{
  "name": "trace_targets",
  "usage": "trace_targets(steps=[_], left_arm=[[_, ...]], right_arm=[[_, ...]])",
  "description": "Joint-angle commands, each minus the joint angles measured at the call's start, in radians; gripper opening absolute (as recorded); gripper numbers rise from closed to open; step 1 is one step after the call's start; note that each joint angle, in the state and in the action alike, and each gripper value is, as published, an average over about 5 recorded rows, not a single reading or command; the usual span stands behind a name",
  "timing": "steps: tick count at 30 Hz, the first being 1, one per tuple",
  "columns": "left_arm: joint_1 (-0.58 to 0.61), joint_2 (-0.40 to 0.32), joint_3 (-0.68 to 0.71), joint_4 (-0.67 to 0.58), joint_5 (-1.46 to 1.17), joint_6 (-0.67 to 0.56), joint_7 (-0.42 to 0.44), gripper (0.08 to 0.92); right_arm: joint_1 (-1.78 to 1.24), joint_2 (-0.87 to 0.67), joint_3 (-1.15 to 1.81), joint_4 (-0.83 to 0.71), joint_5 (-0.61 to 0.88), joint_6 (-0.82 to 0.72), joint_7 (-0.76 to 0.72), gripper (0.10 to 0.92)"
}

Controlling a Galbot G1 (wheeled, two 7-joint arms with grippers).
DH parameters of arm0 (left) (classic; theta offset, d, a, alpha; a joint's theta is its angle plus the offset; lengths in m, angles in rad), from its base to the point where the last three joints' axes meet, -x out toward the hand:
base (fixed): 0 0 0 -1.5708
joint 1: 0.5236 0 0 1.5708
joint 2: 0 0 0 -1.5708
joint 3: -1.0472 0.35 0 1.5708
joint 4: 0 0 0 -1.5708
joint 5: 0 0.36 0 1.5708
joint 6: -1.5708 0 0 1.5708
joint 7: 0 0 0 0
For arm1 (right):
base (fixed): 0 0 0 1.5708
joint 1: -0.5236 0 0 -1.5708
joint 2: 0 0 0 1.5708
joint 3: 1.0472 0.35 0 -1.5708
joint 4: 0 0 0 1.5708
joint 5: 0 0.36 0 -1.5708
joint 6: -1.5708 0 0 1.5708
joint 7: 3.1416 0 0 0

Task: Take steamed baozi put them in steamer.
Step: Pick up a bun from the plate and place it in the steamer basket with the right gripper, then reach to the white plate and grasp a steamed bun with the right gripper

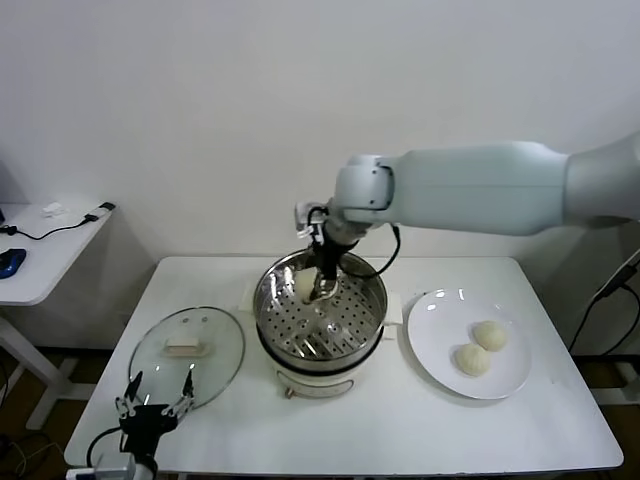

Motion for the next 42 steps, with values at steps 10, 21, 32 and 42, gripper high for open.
trace_targets(steps=[10,21,32,42], left_arm=[[-0.016,-0.002,0.000,0.016,0.003,0.000,0.000,0.823],[-0.026,0.000,0.001,0.030,0.003,-0.001,0.001,0.823],[-0.025,0.002,0.002,0.023,0.009,0.002,0.003,0.823],[-0.024,0.001,0.002,0.018,0.016,0.006,0.006,0.823]], right_arm=[[-0.191,0.168,0.017,-0.183,-0.001,-0.060,0.120,0.653],[-0.207,0.160,0.015,-0.175,-0.022,-0.065,0.134,0.692],[-0.059,0.055,0.050,-0.144,-0.075,0.095,-0.047,0.822],[0.140,-0.327,-0.065,-0.048,-0.223,0.298,-0.337,0.823]])
